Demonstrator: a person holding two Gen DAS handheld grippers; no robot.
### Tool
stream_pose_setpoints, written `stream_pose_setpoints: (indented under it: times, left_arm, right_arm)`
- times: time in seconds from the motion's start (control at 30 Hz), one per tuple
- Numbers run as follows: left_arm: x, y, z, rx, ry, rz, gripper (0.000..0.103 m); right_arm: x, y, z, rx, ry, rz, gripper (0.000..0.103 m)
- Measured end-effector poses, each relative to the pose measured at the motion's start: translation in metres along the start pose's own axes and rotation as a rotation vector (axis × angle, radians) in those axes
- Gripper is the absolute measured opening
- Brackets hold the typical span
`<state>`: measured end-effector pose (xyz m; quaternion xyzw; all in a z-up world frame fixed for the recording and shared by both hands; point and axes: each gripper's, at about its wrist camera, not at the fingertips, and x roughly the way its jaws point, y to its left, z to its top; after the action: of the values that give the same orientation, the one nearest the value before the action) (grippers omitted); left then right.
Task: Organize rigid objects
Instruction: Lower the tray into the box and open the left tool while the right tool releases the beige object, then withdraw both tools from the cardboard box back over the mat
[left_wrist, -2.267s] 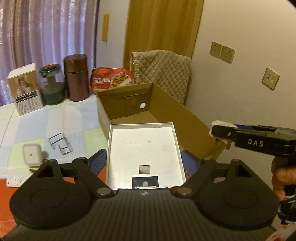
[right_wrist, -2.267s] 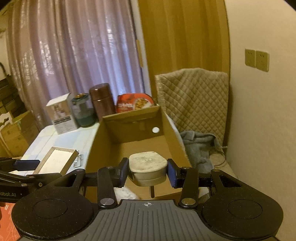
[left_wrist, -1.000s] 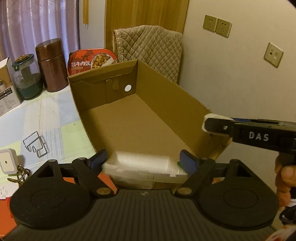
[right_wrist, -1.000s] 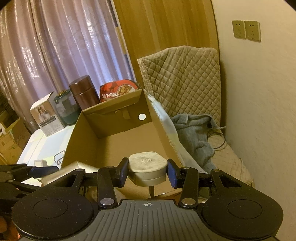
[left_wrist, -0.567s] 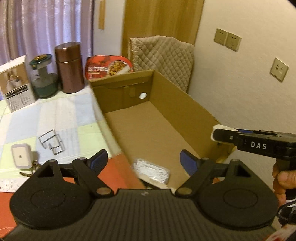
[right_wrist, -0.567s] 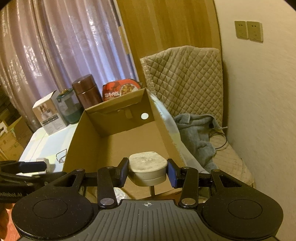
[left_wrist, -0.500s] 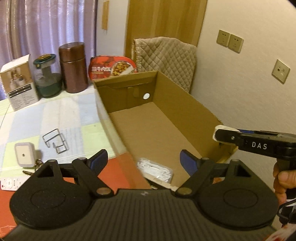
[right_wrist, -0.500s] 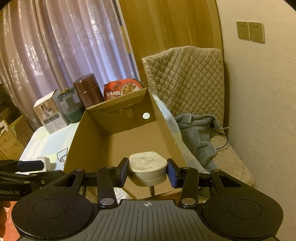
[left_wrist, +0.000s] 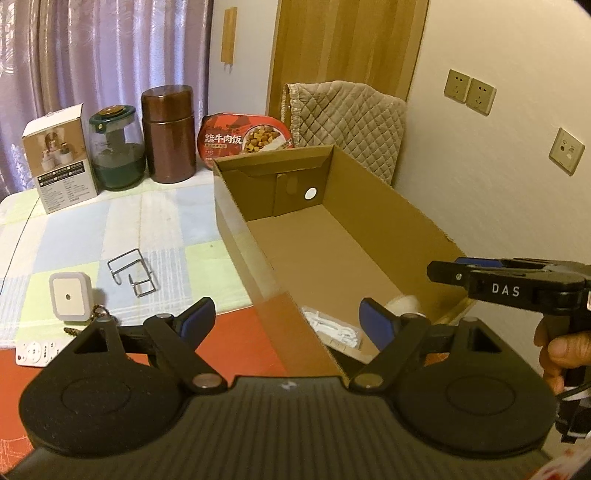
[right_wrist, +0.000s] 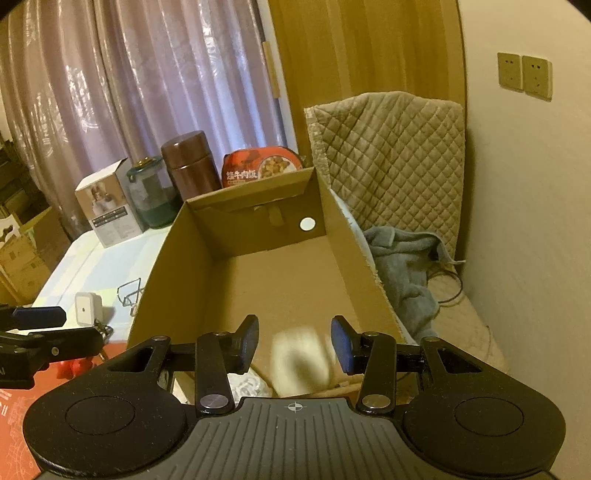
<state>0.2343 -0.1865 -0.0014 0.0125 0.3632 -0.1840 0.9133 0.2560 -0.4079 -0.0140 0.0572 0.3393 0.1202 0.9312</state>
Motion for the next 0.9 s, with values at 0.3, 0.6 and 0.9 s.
stream_pose_setpoints:
  times: [0.3,0.6,0.9]
  left_arm:
    - [-0.026,0.014,-0.004,-0.037,-0.038,0.03,0.082]
    - [-0.083,0.032,-0.028,-0.066,-0.119,0.078,0.082]
    - [-0.141,0.065,-0.07,-0.108,-0.128,0.153,0.082]
  right_arm:
    - [-0.023,0.007,0.007,0.013,-0.053,0.007,0.043]
    - [-0.072,0.053,-0.017,0.02,-0.085,0.082,0.051]
    - [-0.097,0.113,-0.055,-0.037,-0.048,0.135,0.053]
